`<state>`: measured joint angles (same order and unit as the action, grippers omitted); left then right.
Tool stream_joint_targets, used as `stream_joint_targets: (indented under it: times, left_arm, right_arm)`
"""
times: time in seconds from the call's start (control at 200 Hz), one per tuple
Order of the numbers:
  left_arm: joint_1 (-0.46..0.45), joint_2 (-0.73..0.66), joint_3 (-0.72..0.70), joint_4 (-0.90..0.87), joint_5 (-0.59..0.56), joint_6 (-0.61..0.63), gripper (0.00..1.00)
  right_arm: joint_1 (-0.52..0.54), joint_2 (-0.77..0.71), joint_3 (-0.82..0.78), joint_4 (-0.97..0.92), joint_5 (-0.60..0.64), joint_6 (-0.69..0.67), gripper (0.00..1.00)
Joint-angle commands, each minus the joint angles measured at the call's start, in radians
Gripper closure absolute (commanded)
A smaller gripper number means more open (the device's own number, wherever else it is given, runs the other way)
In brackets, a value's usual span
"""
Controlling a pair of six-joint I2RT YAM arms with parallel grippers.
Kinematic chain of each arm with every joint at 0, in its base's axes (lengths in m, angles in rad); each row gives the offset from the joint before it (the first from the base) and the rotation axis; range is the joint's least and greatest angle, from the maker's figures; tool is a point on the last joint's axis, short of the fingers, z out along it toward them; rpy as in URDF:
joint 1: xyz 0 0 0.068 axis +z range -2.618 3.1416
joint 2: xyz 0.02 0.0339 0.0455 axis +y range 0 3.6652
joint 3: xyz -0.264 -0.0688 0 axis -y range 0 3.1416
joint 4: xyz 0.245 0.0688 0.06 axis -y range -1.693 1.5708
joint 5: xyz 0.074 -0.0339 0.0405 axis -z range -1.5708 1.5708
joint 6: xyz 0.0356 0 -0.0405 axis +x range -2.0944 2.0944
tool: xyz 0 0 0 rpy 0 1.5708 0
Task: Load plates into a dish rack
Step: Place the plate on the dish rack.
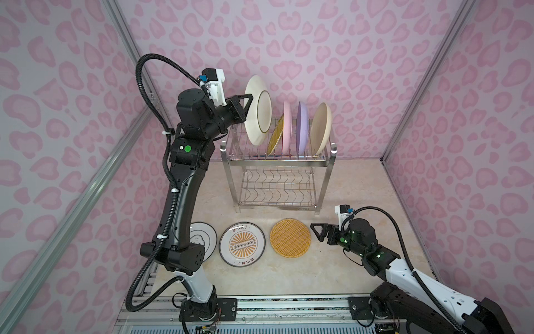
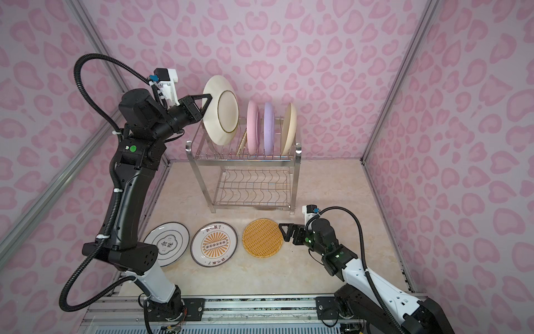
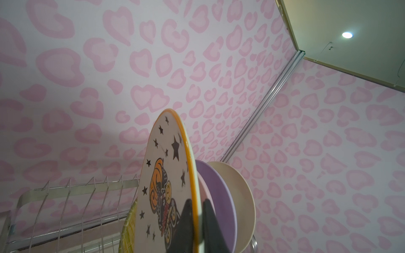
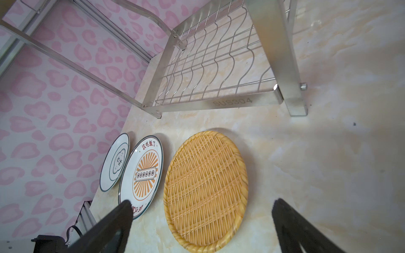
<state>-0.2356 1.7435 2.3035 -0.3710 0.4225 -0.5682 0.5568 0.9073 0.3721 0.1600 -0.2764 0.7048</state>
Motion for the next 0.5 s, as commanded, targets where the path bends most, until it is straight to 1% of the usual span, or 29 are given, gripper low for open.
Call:
stream_joint_targets:
  times: [0.0,0.195,0.375,0.495]
  left_arm:
    - [0.001,0.003,0.011,0.164,0.004,-0.002,0.96]
    - [-0.005,0.010,0.001,0.151,-0.012,0.017,0.96]
    - [-0.028,0.001,-0.042,0.140,-0.058,0.051,0.96]
    - [-0.051,-0.007,-0.065,0.126,-0.115,0.088,0.96]
  right_arm:
    - [0.008,0.005,0.004,0.031,0.020,-0.001,0.01]
    - [0.008,0.005,-0.002,0.030,0.025,-0.001,0.01]
    - [0.009,0.008,0.001,0.029,0.024,0.002,0.01]
    - [0.009,0.002,0.002,0.020,0.025,-0.002,0.01]
